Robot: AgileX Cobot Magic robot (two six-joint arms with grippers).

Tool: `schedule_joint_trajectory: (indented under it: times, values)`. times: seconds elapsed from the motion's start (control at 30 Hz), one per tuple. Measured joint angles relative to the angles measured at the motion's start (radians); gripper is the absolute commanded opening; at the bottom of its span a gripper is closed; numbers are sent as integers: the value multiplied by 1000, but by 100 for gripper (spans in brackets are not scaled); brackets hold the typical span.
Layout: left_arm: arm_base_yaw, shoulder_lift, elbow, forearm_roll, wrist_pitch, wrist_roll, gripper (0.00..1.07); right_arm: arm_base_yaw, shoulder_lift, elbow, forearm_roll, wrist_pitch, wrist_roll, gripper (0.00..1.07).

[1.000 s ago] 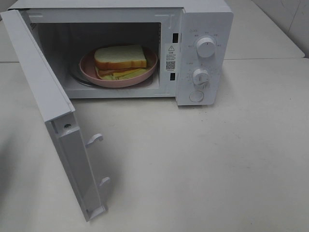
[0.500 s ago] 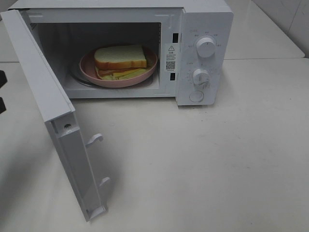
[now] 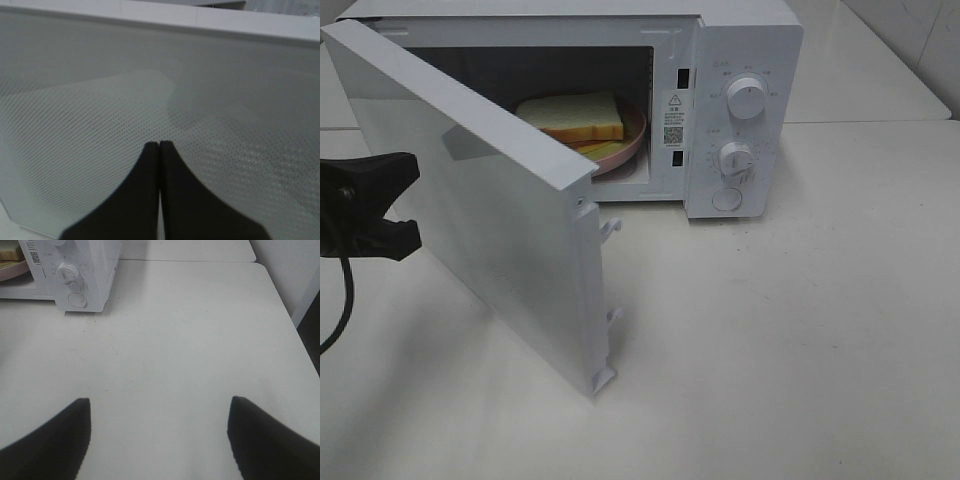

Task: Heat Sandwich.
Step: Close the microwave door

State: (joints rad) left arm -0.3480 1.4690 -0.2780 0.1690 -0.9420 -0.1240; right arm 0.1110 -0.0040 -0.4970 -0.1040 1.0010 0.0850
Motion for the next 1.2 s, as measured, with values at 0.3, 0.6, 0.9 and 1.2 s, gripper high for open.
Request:
schedule_joint_trajectory:
  times: [0.3, 0.6, 0.9, 1.2]
  values:
    - [-119, 5, -38, -231, 6, 65, 0, 0, 0, 0, 0, 0, 0, 74]
    - [-146, 104, -154, -243, 60, 71, 0, 0, 0, 0, 0, 0, 0, 74]
    - [-241, 195, -264, -273, 83, 99, 0, 0, 0, 0, 0, 0, 0, 74]
    - [-307, 299, -411, -321, 124, 103, 0, 0, 0, 0, 0, 0, 0, 74]
